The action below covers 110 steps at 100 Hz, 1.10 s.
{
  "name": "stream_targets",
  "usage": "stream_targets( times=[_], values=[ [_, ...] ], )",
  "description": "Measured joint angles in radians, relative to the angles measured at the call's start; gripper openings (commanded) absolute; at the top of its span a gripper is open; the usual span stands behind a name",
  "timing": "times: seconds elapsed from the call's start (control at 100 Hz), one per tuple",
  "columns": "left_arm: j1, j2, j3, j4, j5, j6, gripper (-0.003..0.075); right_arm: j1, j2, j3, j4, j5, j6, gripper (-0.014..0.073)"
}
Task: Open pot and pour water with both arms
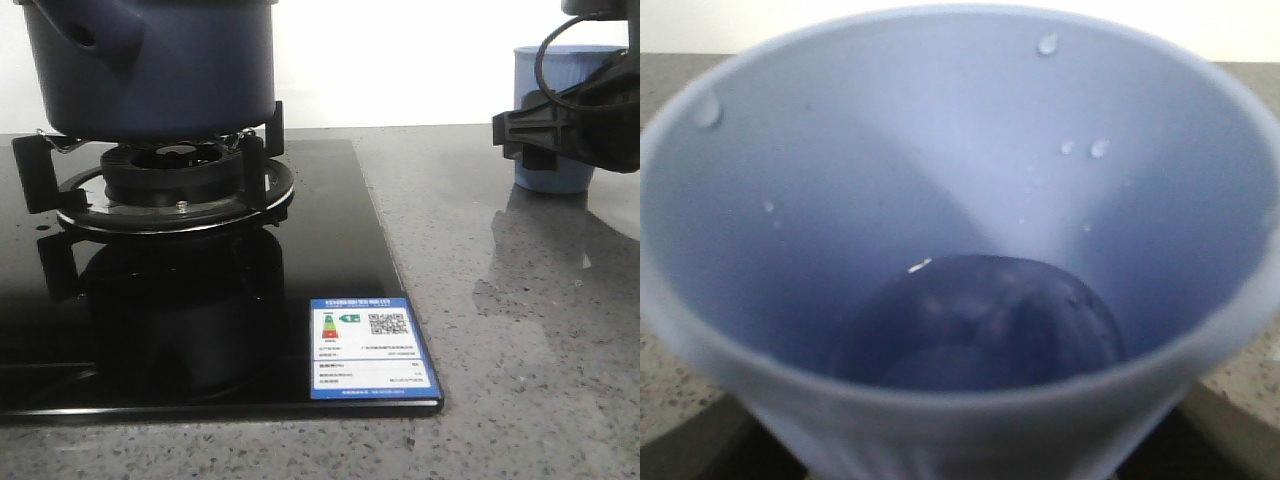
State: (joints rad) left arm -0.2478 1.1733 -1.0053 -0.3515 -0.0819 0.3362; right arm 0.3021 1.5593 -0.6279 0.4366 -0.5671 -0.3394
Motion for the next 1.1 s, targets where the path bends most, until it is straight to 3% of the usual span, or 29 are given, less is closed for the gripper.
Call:
stream_targets(
  times=[0.27, 0.62, 0.86, 1.1],
  values=[
    [0.067, 0.000, 0.000, 0.000, 0.042, 0.000, 0.0359, 0.000, -0.116, -0.029, -0.113, 0.110, 0.000, 0.0350],
    [0.076, 0.000, 0.000, 0.000, 0.045, 0.000, 0.0359, 0.009, -0.166, -0.300, -0.257, 0.567, 0.002, 0.0350],
    [0.076, 0.000, 0.000, 0.000, 0.046, 0.000, 0.0358, 0.089, -0.145, -0.514, -0.386, 0.812, 0.002, 0.0350],
    [0.076, 0.000, 0.000, 0.000, 0.046, 0.000, 0.0359, 0.189, -0.068, -0.663, -0.546, 0.928, 0.002, 0.0350]
  ],
)
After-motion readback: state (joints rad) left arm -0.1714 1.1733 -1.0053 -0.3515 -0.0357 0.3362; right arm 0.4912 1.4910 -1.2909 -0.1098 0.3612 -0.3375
